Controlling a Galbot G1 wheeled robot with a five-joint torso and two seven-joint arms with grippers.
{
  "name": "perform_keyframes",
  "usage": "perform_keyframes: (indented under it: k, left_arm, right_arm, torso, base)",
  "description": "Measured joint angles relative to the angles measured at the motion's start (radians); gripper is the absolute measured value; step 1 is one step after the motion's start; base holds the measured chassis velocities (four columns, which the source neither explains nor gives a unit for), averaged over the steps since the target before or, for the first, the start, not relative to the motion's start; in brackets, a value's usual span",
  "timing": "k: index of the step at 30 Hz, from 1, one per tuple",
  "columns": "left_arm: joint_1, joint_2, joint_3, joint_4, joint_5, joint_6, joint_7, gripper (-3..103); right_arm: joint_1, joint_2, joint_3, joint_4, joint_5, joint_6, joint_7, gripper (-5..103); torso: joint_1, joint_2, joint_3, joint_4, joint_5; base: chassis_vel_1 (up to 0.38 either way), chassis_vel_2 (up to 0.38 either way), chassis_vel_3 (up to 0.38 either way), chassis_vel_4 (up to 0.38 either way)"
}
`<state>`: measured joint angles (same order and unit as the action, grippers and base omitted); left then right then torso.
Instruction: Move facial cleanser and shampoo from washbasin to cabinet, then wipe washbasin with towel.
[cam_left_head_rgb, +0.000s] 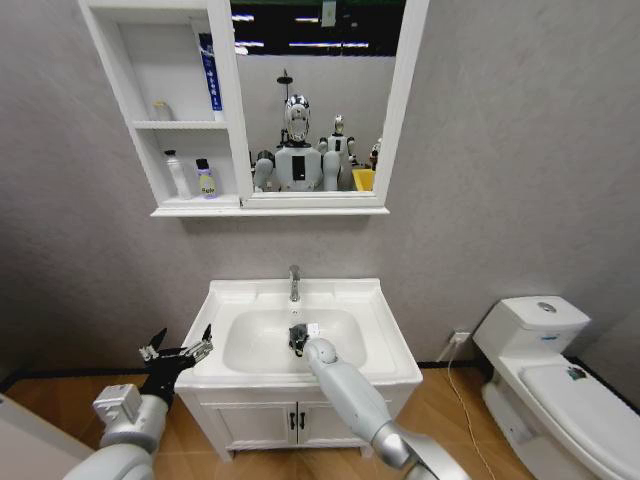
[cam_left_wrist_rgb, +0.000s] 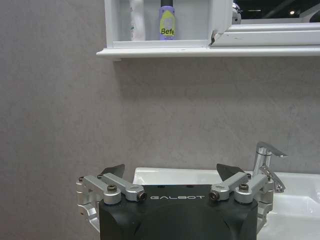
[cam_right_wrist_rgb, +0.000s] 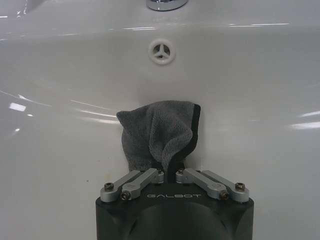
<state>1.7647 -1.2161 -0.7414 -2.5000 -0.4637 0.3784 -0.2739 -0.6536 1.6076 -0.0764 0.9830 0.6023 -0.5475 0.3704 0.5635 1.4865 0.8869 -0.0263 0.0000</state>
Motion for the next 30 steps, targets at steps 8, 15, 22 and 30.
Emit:
perform_keyframes:
  k: [8, 15, 22, 30]
  left_arm:
    - [0.0, 0.0, 0.0, 0.0, 0.0, 0.0, 0.0, 100]
    - [0.0, 0.0, 0.0, 0.0, 0.0, 0.0, 0.0, 100]
    - [0.0, 0.0, 0.0, 0.0, 0.0, 0.0, 0.0, 100]
    - [0.0, 0.0, 0.0, 0.0, 0.0, 0.0, 0.0, 100]
  right_arm:
    - [0.007, 0.0, -0.017, 0.006, 0.011, 0.019, -0.02, 5]
    - [0.002, 0.003, -0.027, 0.035, 0.022, 0.018, -0.018, 5]
    - [-0.003, 0.002, -0.01, 0.034, 0.024, 0.011, 0.0, 5]
    - [-0.03, -0.036, 0.017, 0.067, 0.044, -0.017, 0.056, 5]
  torso:
    - [0.0, 0.0, 0.0, -0.0001, -0.0001]
    - [0.0, 0.0, 0.0, 0.0, 0.0]
    - [0.0, 0.0, 0.0, 0.0, 0.0]
    - [0.0, 0.0, 0.0, -0.0001, 0.0001]
  base:
    - [0.0, 0.0, 0.0, 0.0]
    - [0.0, 0.0, 0.0, 0.0]
    - [0.0, 0.0, 0.0, 0.0]
    - [0.0, 0.0, 0.0, 0.0]
